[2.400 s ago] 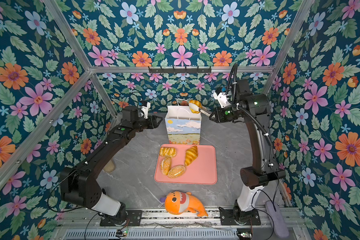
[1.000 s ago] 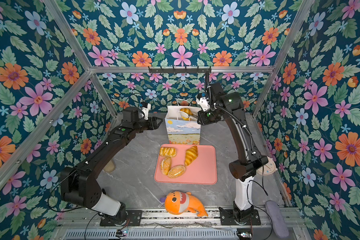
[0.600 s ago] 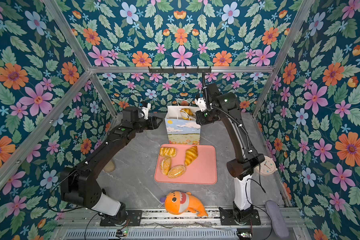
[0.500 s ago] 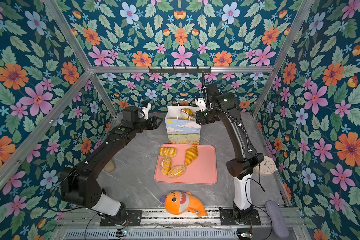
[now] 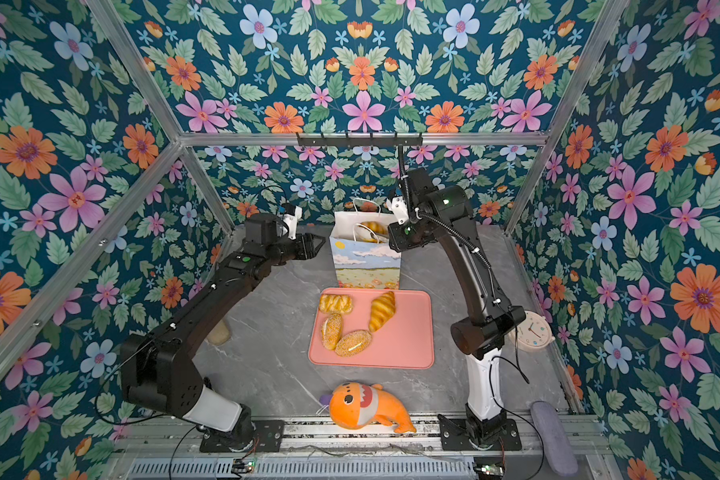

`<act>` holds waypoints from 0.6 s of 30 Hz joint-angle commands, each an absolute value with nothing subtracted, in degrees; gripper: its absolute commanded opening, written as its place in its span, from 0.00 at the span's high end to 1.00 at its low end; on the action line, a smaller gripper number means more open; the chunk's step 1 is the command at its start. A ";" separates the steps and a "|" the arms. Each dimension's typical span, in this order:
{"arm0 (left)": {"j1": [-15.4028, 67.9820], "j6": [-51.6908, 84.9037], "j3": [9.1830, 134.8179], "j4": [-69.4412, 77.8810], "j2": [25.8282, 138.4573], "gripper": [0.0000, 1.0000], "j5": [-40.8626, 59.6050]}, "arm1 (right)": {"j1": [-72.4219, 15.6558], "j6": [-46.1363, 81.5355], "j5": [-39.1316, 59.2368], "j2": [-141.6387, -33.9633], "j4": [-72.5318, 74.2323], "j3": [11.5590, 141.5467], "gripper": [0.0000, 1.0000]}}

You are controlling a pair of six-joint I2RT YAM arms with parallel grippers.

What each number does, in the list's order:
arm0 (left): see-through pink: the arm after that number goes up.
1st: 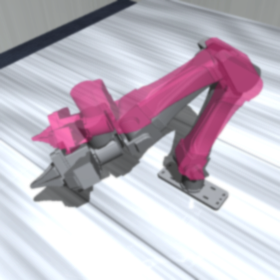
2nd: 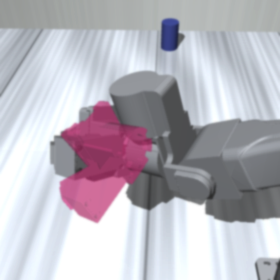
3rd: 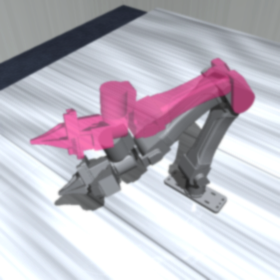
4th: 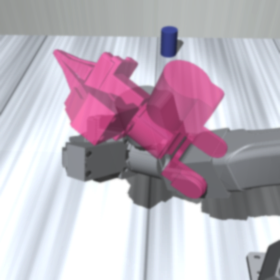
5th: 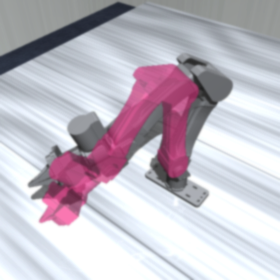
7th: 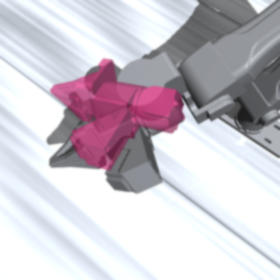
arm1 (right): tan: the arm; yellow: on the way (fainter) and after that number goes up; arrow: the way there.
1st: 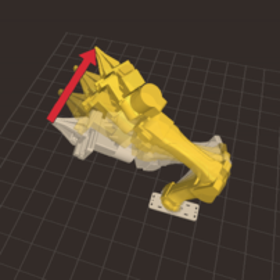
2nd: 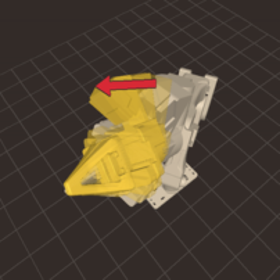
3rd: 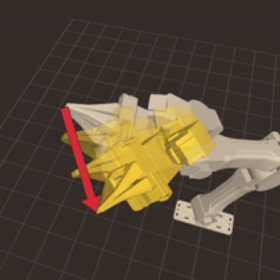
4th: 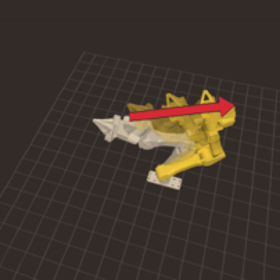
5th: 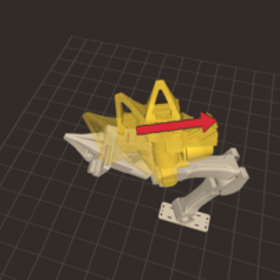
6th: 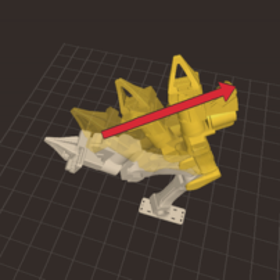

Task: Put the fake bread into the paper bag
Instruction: 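Lower the striped bun into the bag and open the tongs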

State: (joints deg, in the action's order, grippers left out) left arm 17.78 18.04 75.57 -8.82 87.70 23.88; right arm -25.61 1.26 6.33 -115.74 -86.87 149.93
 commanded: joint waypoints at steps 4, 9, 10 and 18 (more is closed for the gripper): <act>17.81 18.00 75.37 -8.48 86.51 0.41 24.19 | -25.75 1.16 5.45 -114.05 -86.00 150.33 0.54; 17.80 18.08 74.82 -8.40 85.43 0.41 24.18 | -25.68 0.77 5.45 -112.90 -85.91 150.35 0.51; 17.76 18.02 74.71 -8.44 85.25 0.41 24.17 | -25.75 0.67 5.64 -112.55 -85.86 150.38 0.51; 17.76 17.86 74.44 -8.95 83.96 0.41 23.41 | -25.75 0.22 6.42 -107.91 -84.74 150.18 0.51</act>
